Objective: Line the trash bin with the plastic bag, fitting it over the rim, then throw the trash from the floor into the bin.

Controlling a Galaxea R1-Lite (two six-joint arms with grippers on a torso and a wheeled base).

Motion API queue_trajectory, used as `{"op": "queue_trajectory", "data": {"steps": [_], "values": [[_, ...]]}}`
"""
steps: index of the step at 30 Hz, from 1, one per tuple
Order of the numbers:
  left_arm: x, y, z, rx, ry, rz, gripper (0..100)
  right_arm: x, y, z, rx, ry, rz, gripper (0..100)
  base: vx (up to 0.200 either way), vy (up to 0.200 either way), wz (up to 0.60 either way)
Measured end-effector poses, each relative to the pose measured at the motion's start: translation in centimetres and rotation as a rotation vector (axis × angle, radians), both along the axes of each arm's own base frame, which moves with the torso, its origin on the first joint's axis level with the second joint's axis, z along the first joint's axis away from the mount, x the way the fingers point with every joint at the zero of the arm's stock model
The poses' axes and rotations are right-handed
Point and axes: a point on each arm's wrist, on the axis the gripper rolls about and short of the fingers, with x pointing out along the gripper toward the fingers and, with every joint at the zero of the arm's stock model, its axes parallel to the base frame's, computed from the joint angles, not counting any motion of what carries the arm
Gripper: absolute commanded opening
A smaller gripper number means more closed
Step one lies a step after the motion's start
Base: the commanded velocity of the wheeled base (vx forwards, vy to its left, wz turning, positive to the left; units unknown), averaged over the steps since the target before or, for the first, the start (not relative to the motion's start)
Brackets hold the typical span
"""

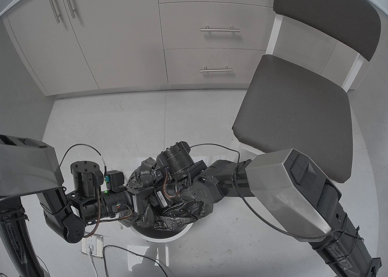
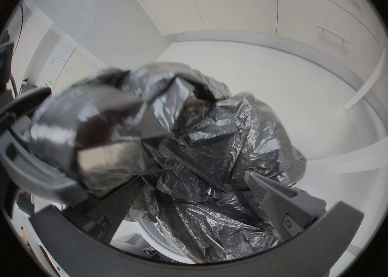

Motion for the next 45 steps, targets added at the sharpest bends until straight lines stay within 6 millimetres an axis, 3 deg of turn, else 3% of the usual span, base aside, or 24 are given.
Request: {"op": "queue_trajectory", "data": {"steps": [9,25,32,45], "values": [[0.0,0.0,0.0,0.000,0.001,0.000,0,-1.2,-1.3,2.7,-0.026,-0.026,-0.038,100,0.000,0.000,0.00],[0.1,0.0,-0.2,-0.012,0.019,0.007,0,-3.6,-7.0,6.0,-0.103,-0.010,-0.221,100,0.000,0.000,0.00],[0.1,-0.1,-0.3,-0.013,0.020,0.006,0,-3.3,-8.0,5.7,-0.112,0.006,-0.253,100,0.000,0.000,0.00],[0.1,0.0,-0.4,-0.012,0.023,0.007,0,-3.3,-8.0,2.9,-0.146,0.068,-0.275,100,0.000,0.000,0.00]]}}
